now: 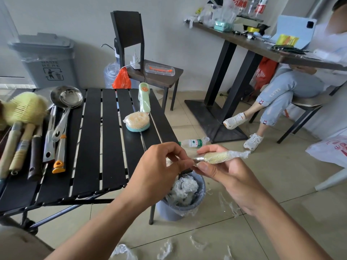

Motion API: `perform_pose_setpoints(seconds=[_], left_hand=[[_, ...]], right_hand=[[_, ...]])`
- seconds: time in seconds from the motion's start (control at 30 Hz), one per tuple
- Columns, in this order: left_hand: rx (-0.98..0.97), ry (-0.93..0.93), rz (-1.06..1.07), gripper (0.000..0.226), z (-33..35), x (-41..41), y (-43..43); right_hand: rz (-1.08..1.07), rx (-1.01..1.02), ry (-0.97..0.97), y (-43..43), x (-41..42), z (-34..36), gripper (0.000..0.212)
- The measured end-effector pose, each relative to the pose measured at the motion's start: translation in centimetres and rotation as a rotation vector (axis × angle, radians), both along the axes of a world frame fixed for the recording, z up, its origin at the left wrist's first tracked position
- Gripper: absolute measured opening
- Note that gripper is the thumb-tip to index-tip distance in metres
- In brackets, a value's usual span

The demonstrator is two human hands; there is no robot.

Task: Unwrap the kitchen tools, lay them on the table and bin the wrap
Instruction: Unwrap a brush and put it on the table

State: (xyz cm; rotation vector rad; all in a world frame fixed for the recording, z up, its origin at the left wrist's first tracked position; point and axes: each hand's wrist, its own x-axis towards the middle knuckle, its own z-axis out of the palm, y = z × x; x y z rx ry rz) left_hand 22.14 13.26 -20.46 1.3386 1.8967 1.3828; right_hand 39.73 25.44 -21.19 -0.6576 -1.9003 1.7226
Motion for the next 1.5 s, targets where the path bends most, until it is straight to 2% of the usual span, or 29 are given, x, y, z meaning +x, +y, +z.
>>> perform_pose_setpoints(seconds=[0.13,0.37,0.53,0.73,0.93,1.1,1.23,1.5], left_hand=[[0.031,-0.02,0.001,0.015,-0.2,0.2,0.2],[-0.128,-0.095,-0.061,0.016,-0.3,-0.5,0.4],[-0.087,0.044,-0.011,0.017,-0.1,-0.6,0.2],[0.013,0.003,0.038,0.016,0.0,0.0,0.0],[-0.052,-0.019,0.004,0.015,0.2,-0.5,0.0],[-0.085,0.108,-0.031,0.02,0.3,-1.1,0.0],[-0.079,0.142,-0.079,0.023,0.6,-1.1,-0.3],[0.076,0.163,-0.059,0.02,0.4,-0.4,-0.4]], right_hand=[[-0.023,-0.076,0.032,0.2,0.0,-0.2,0.033],[-0.046,0.103,-0.042,-0.3,0.0,-0.2,0.035],[-0.058,0.178,-0.017,-0.7,-0.2,-0.2,0.032],[-0.14,0.256,0.026,-0.8,-0.6,-0.4,0.031],[-0.141,0.39,0.028,-0.9,-0.6,-1.2,0.038],[-0.119,0.487,0.002,-1.0,-0.5,-1.4,0.038],[-0.128,0.602,0.006,-1.1,-0.6,-1.1,0.037],[-0.171,0.606,-0.021,-0.8,-0.2,-0.9,0.041]])
